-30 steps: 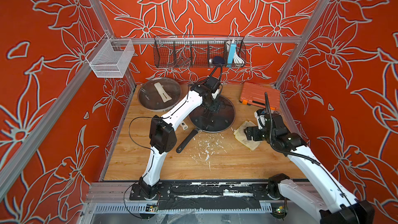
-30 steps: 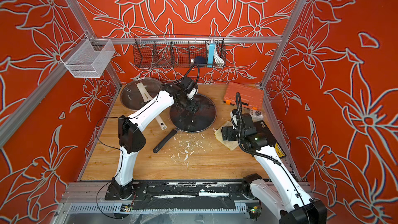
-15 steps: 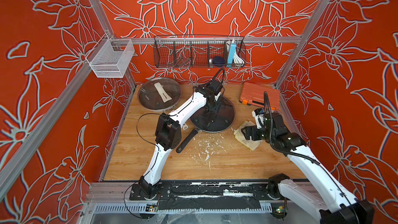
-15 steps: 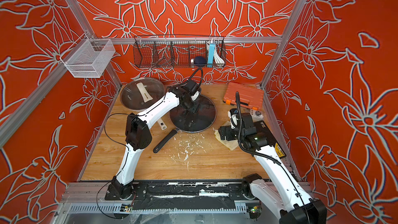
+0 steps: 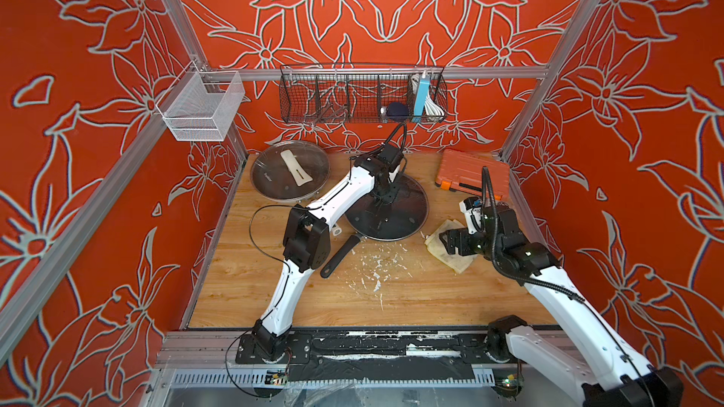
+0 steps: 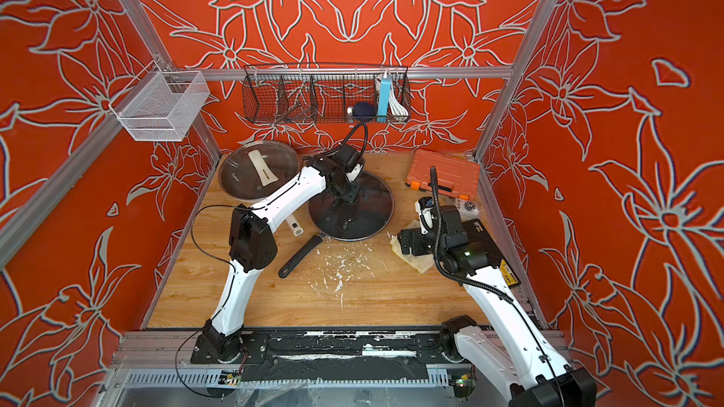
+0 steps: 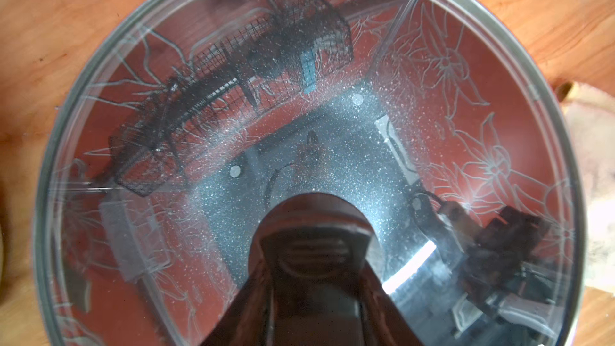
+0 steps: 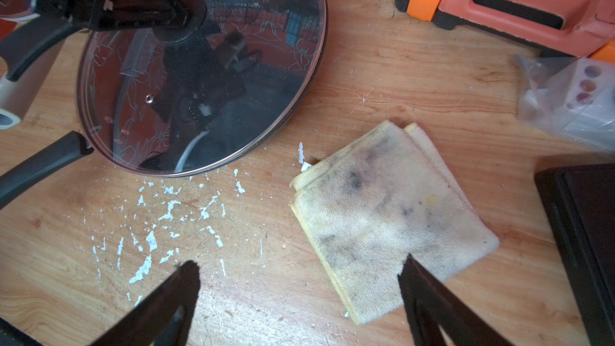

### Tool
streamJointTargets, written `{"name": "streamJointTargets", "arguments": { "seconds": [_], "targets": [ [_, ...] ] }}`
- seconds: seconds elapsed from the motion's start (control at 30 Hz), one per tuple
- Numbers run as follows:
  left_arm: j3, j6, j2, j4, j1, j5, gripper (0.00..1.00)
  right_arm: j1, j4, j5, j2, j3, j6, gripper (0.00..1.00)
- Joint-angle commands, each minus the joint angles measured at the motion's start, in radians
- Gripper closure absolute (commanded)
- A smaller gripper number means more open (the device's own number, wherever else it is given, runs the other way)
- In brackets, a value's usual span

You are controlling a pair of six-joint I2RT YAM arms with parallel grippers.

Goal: Wipe the pot lid with a cloth
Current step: Pick up the pot lid from the cooking pot.

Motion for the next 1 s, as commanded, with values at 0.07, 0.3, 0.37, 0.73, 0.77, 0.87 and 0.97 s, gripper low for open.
{"name": "streamJointTargets", "arguments": {
  "seconds": [0.07,0.3,0.37,0.73,0.77,0.87,0.97],
  "targets": [
    [0.013,0.012,0.026,-0.015,0.004,-0.004,0.7,0.009,-0.013,0.022,-0.016,-0.009,0.003,0.04],
    [0.011,0.022,0.023,-0.011,0.002,-0.004,1.0,0.009,-0.007,0.037,-0.016,-0.009,0.013,0.04],
    [0.012,0.02,0.017,-0.006,0.002,-0.001,1.0,0.009,-0.011,0.048,-0.018,-0.008,0.015,0.04],
    [0.015,-0.002,-0.075,0.047,0.001,0.005,1.0,0.008,-0.024,0.085,-0.031,-0.011,0.05,0.04],
    [0.015,-0.006,-0.082,0.05,0.001,0.006,1.0,0.008,-0.025,0.086,-0.032,-0.013,0.052,0.04],
    [0.025,-0.017,-0.101,0.047,0.002,0.022,1.0,0.007,-0.026,0.092,-0.031,-0.014,0.065,0.04],
    [0.032,-0.033,-0.123,0.038,0.004,0.038,1.0,0.007,-0.026,0.097,-0.032,-0.015,0.076,0.04]
  ]
}}
